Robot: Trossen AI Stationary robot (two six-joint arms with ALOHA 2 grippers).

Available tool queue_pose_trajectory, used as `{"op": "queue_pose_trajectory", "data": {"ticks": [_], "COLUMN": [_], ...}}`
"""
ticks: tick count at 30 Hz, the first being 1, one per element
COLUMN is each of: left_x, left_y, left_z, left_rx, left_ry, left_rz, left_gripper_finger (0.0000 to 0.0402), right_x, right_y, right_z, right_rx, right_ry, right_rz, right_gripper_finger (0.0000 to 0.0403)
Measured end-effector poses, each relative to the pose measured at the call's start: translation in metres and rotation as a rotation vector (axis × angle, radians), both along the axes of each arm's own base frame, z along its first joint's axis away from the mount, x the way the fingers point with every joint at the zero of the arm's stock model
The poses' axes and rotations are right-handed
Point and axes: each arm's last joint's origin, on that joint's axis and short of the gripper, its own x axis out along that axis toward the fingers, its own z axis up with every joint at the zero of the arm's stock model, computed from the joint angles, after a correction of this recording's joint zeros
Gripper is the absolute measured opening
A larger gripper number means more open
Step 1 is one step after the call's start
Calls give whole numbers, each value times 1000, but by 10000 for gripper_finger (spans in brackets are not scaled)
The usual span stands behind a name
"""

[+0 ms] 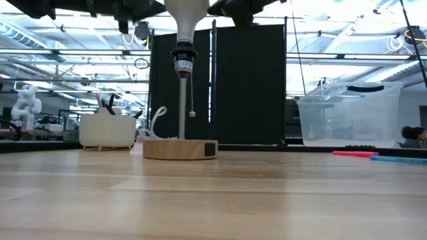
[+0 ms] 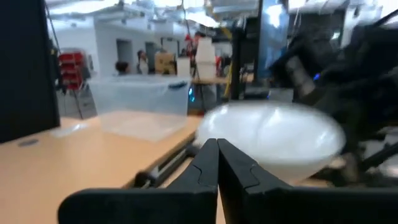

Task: Screw lightbulb
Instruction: Insert the lightbulb into the desk lamp

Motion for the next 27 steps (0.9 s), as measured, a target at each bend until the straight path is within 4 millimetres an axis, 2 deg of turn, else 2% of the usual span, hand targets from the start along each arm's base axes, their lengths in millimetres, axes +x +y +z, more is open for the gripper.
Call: {"op": "queue_pose_trajectory", "data": {"ticks": [7, 13, 21, 27], "left_x": [-13, -12, 4, 6], "left_y": [-12, -22, -22, -18], "left_z": [10, 10, -2, -3], "left_rx": [36, 71, 67, 61], "left_ry": [-46, -32, 21, 27], "left_rz": [-55, -116, -133, -115], "left_gripper_finger": [0, 0, 0, 0], "right_x": [2, 4, 4, 4], "right_y": [-24, -37, -41, -40], "right_z": [4, 7, 8, 8], "right_rx": [-12, -10, 1, 1], "right_ry": [-26, -61, -81, -79], "right_rz": [-67, -41, -5, -3], "right_gripper_finger": [0, 0, 0, 0]}}
